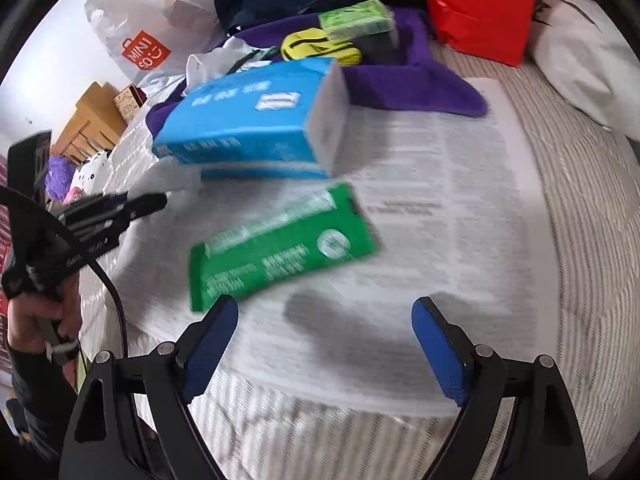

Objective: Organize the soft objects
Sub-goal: 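Reach down and grasp the white crumpled tissue on the newspaper with the left tool, then grasp the long green wrapper on the newspaper with the right tool, then carry the green wrapper and the white tissue over the purple towel with both tools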

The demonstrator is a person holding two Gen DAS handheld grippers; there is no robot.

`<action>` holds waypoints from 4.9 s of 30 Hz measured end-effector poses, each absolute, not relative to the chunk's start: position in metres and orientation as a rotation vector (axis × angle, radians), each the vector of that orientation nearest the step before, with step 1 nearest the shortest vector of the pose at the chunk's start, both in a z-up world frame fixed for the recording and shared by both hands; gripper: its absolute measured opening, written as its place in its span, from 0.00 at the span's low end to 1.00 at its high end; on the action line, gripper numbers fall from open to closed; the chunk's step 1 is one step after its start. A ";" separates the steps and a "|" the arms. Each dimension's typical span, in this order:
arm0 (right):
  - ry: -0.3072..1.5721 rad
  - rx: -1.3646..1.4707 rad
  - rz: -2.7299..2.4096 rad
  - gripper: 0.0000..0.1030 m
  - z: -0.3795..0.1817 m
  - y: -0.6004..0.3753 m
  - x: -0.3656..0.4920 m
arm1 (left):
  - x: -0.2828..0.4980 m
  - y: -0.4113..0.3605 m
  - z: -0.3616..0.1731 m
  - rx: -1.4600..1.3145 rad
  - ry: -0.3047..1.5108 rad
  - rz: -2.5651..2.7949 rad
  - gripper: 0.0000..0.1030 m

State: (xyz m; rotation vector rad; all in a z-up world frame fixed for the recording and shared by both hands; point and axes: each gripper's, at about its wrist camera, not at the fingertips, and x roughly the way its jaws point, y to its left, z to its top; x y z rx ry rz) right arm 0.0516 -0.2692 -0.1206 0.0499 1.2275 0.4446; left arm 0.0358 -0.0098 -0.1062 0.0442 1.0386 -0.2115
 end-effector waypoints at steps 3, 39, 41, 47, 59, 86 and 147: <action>1.200 0.037 0.421 0.85 -0.116 -0.250 0.061 | 0.036 0.005 -0.105 0.023 1.045 -0.192 0.19; 1.270 -0.081 0.215 0.85 -0.140 -0.272 0.061 | 0.036 0.010 -0.112 -0.002 1.074 -0.263 0.19; 1.233 -0.110 0.231 0.85 -0.140 -0.266 0.055 | 0.035 0.012 -0.111 -0.006 1.073 -0.256 0.19; 1.170 -0.136 0.271 0.44 -0.135 -0.259 0.050 | 0.033 0.014 -0.110 -0.010 1.079 -0.236 0.19; 1.129 -0.133 0.360 0.39 -0.137 -0.267 0.047 | 0.028 0.010 -0.117 -0.047 1.078 -0.225 0.20; 1.104 -0.175 0.416 0.27 -0.131 -0.269 0.039 | 0.020 0.008 -0.122 -0.077 1.004 -0.177 0.18; 0.937 -0.042 0.535 0.25 -0.040 -0.269 0.149 | 0.092 0.027 -0.042 -0.063 0.935 -0.092 0.18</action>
